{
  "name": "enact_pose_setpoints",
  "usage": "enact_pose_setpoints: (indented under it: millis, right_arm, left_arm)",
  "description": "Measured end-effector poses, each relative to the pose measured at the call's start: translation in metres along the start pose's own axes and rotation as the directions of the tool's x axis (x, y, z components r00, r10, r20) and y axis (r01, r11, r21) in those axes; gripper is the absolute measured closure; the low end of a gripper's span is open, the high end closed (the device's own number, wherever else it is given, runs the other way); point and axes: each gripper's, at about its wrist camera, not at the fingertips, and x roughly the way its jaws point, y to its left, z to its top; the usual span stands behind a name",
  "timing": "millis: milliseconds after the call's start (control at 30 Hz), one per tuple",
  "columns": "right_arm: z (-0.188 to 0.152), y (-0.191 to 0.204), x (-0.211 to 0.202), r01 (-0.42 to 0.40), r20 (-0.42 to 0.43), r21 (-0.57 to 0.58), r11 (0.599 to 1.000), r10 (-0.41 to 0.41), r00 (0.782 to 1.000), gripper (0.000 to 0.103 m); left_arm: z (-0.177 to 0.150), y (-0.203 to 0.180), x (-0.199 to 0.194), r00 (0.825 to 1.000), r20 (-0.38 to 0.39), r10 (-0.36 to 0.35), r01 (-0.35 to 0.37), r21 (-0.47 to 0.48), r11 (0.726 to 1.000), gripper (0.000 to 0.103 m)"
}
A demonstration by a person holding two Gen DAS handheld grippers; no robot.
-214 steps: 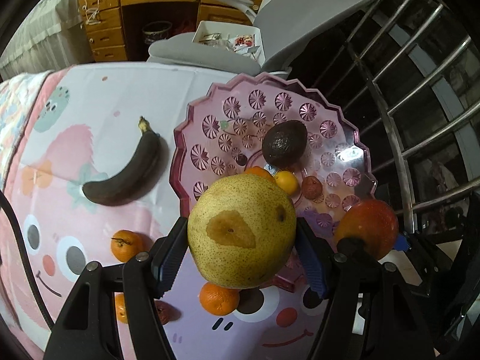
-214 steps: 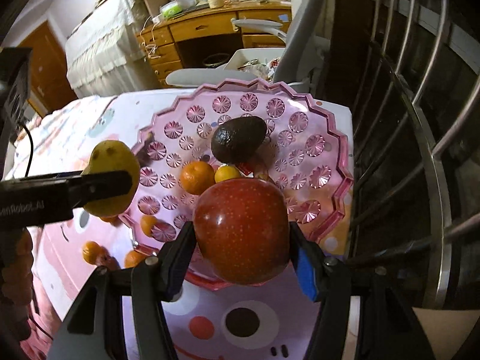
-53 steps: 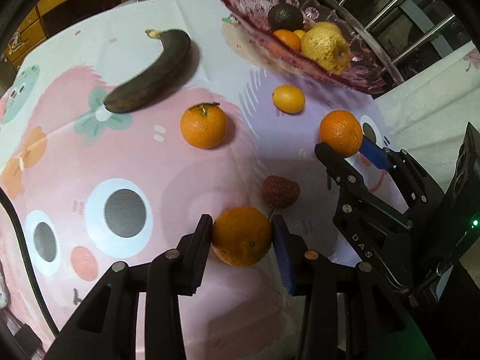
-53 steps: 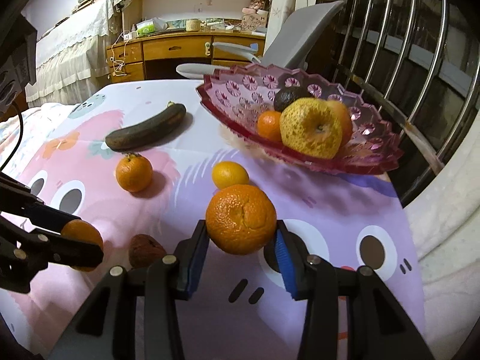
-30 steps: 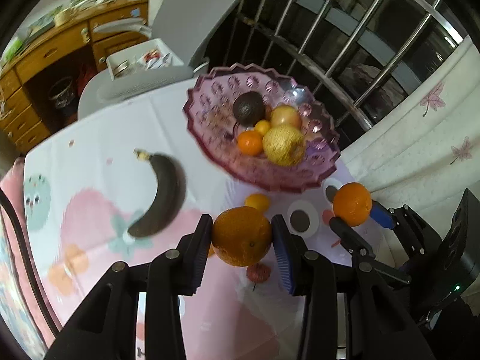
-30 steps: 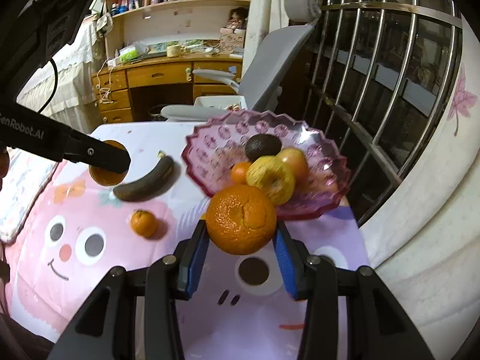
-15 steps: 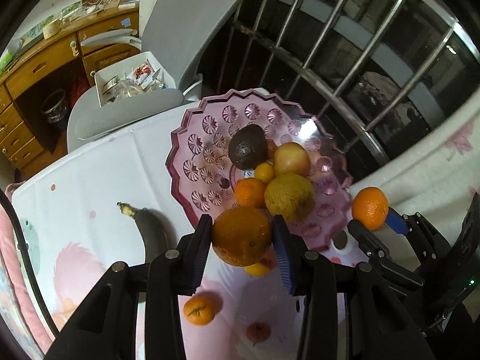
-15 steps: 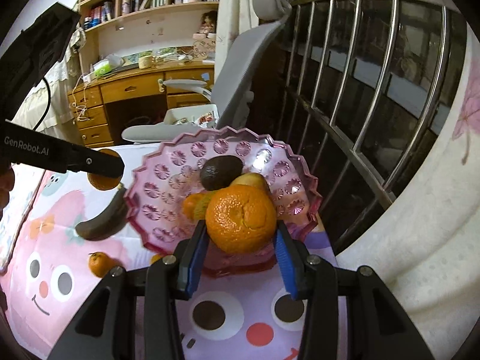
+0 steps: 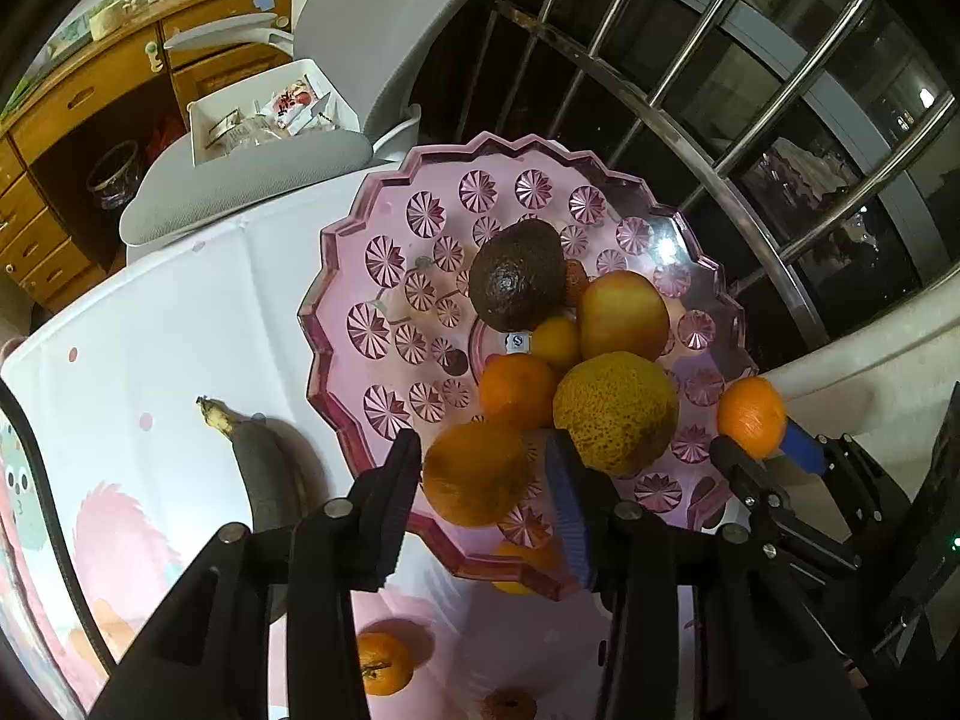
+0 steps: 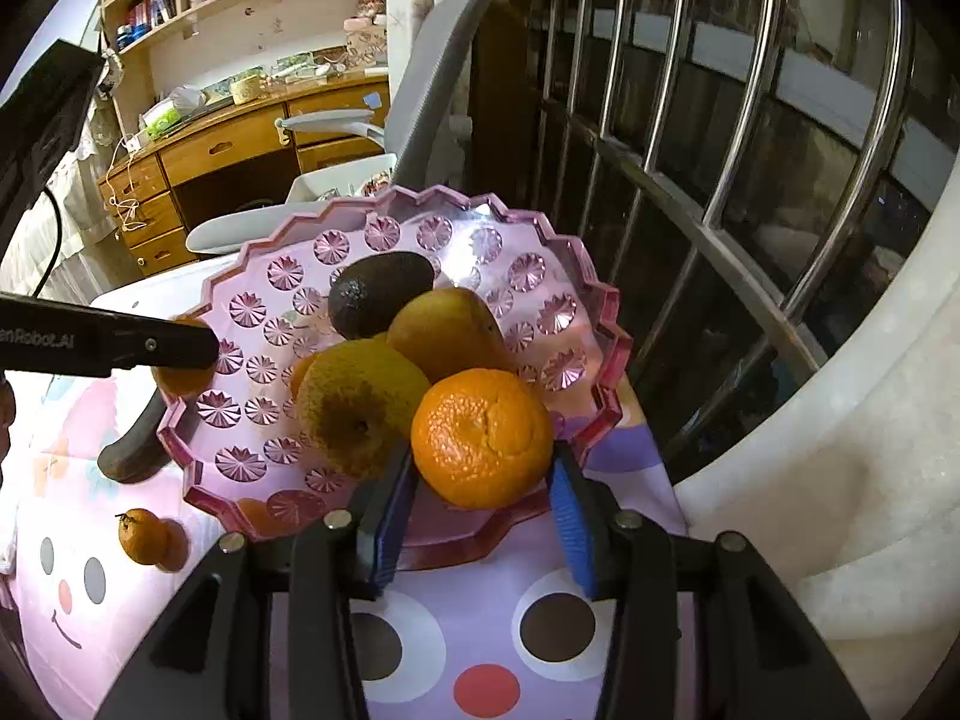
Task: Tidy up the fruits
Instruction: 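Carry both mandarins into the pink bowl and open both grippers, then withdraw both open tools from the bowl toward the last fruits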
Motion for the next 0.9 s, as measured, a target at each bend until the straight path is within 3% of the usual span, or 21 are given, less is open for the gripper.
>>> enact_pose_setpoints:
  millis: [100,500,900]
  right_arm:
    - [0.002,-0.003,-0.002,-0.001,0.015,0.033,0.999,0.001,1.000,0.044]
    - [0.004,0.006,-0.029,-0.029,0.044,0.055,0.998,0.027,0.999,0.033]
    - [-0.008,0.033,-0.064,-0.076,0.028,0.013,0.997,0.076,0.997,0.030]
  left_arm:
    - [-0.001,-0.001,-0.003,1.000,0.002,0.005,-0.005,-0.001,1.000,0.050]
    - [-0.013,0.012,-0.053,0.996,0.038,0.081,-0.080,-0.006,0.997,0.028]
    - [-0.059,0.045,-0.100,0.994,0.018,0.111,-0.110,-0.072,0.991,0.024]
